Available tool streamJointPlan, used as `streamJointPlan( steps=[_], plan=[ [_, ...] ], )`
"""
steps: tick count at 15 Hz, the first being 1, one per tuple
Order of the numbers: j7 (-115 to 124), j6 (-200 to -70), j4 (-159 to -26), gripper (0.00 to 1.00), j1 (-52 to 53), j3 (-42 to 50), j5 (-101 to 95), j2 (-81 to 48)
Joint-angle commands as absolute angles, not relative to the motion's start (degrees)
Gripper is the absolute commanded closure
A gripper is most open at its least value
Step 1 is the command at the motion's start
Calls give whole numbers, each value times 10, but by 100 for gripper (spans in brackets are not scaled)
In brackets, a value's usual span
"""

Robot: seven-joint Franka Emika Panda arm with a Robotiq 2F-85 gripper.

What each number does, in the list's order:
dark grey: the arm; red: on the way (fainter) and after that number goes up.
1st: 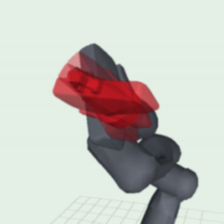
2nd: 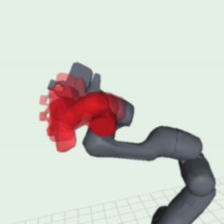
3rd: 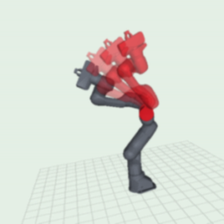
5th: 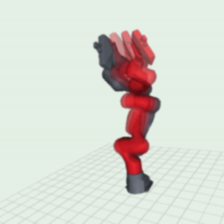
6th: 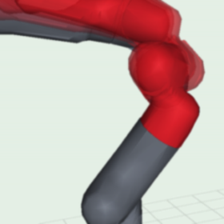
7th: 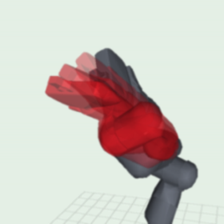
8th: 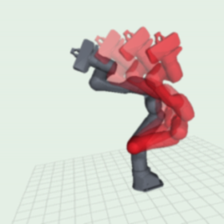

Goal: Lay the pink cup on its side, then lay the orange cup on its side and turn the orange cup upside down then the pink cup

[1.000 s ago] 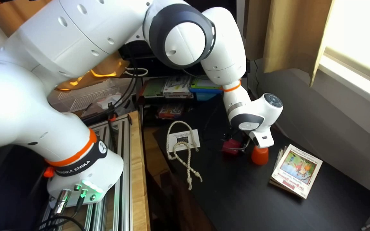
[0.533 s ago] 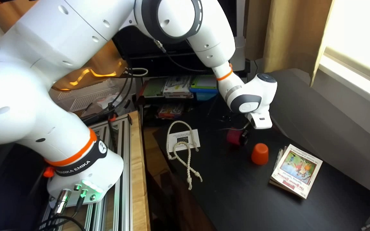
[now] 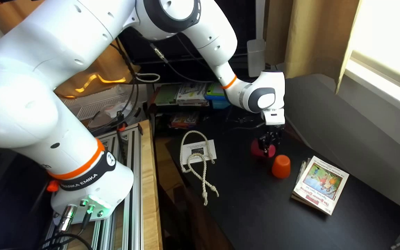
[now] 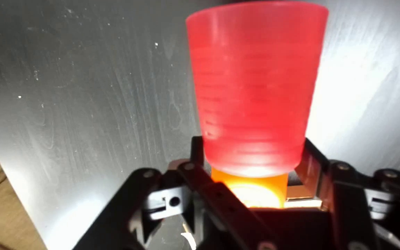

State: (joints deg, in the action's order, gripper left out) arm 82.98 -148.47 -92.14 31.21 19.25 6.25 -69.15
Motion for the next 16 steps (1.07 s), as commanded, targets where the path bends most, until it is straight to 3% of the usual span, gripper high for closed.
streamJointPlan(
  steps=[1, 16],
  plan=[
    [954, -1453, -892, 60, 357, 232, 7, -725],
    [1204, -1307, -761, 60, 381, 242, -180, -809]
  ],
)
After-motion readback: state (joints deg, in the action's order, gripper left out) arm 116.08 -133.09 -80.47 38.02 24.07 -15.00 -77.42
